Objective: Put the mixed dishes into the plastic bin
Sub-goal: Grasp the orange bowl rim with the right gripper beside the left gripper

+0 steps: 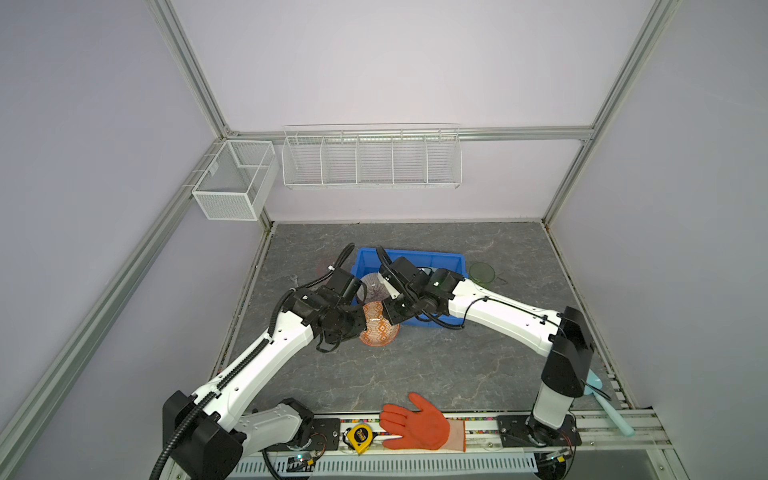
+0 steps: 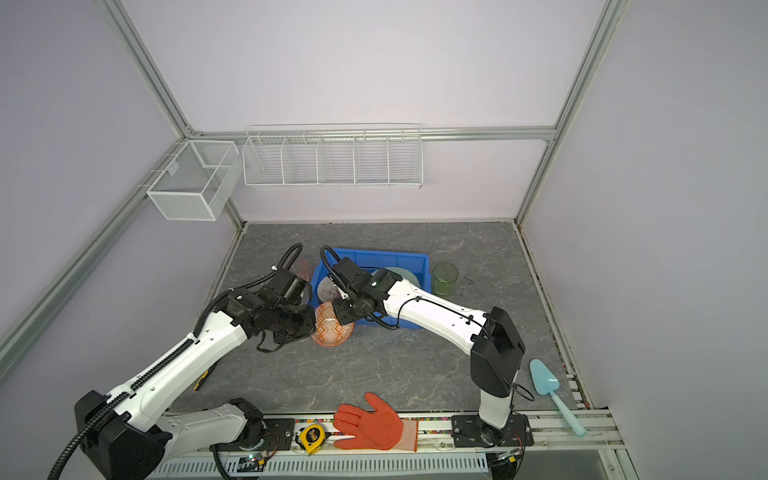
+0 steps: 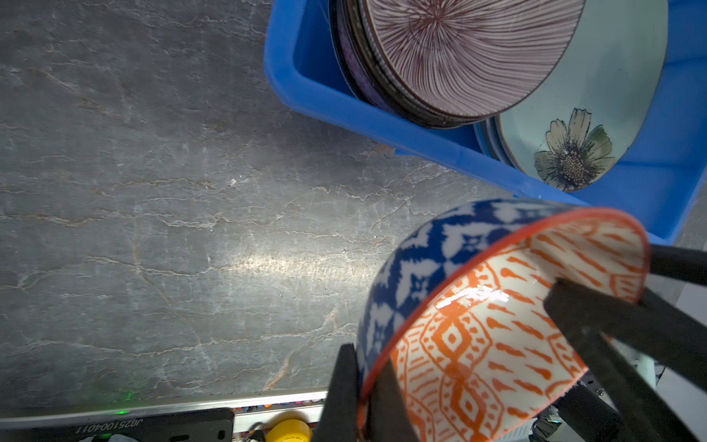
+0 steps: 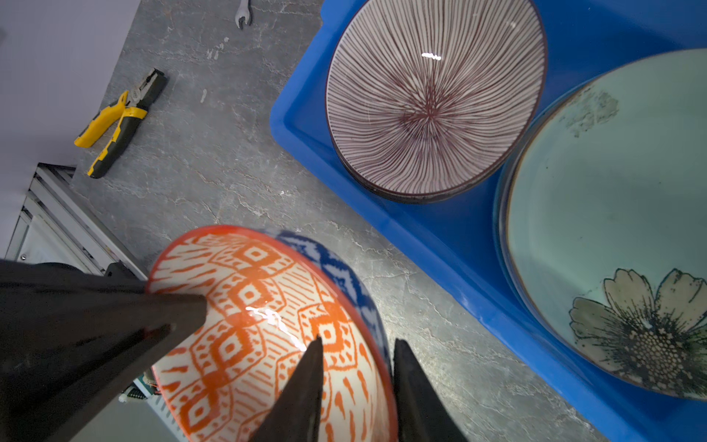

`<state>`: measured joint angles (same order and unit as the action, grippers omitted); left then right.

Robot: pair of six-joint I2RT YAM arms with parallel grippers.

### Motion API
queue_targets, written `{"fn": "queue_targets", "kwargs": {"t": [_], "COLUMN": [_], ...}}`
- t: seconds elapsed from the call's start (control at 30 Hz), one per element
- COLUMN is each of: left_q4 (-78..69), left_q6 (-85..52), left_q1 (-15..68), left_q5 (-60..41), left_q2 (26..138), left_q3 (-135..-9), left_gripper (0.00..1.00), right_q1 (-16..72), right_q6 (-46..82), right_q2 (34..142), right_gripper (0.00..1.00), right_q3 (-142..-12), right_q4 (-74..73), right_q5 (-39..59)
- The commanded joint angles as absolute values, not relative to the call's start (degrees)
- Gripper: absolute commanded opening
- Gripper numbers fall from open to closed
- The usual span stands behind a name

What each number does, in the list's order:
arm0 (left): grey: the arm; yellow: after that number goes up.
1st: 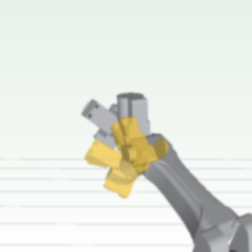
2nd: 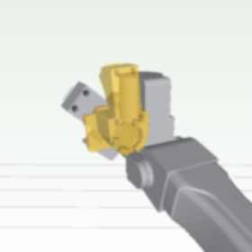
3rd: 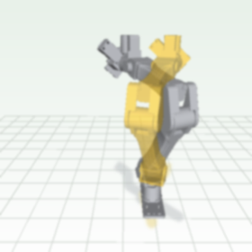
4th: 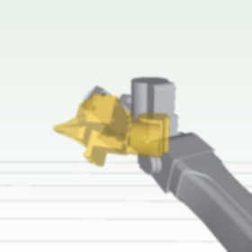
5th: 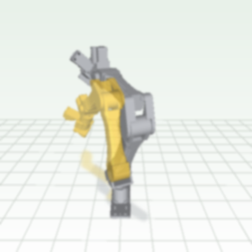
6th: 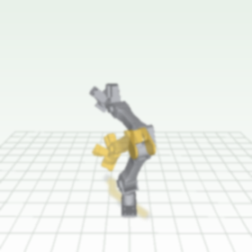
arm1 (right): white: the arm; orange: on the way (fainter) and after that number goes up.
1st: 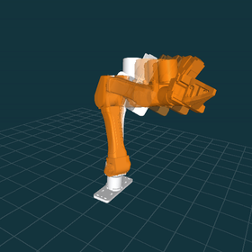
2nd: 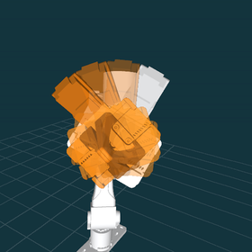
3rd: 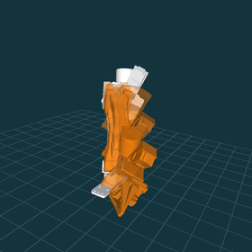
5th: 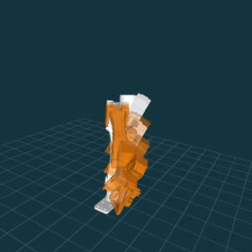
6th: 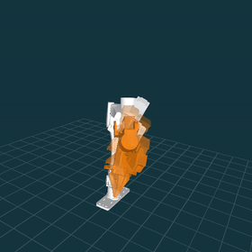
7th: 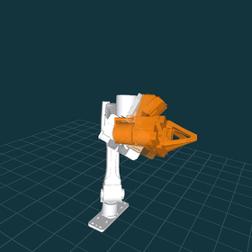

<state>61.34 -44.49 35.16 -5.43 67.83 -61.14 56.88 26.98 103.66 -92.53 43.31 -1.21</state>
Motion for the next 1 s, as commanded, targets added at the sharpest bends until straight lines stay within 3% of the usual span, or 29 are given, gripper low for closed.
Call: {"fn": "queue_targets", "kwargs": {"t": [0.0,0.23,0.67,0.83,0.97], "left_q4": [60.0,59.5,59.6,59.6,59.5], "left_q6": [-44.7,-45.1,-45.4,-45.5,-45.5], "left_q1": [35.4,35.4,35.4,35.4,35.4], "left_q5": [-5.4,-5.6,-5.6,-5.4,-5.4], "left_q2": [67.1,66.6,65.2,65.1,65.1], "left_q3": [-63.0,-62.9,-63.4,-63.0,-62.7], "left_gripper": [0.0,0.0,0.0,0.0,0.0], "right_q1": [57.3,57.3,57.2,57.2,57.2], "right_q6": [27.0,26.8,26.7,26.8,26.8], "right_q2": [104.5,104.7,105.4,104.9,104.4], "right_gripper": [0.31,0.24,0.21,0.07,0.07], "right_q3": [-93.7,-93.7,-93.2,-93.2,-93.3], "right_q4": [44.3,44.8,44.4,44.4,44.4], "right_q5": [-1.5,-1.8,-1.1,-1.5,-1.9]}}
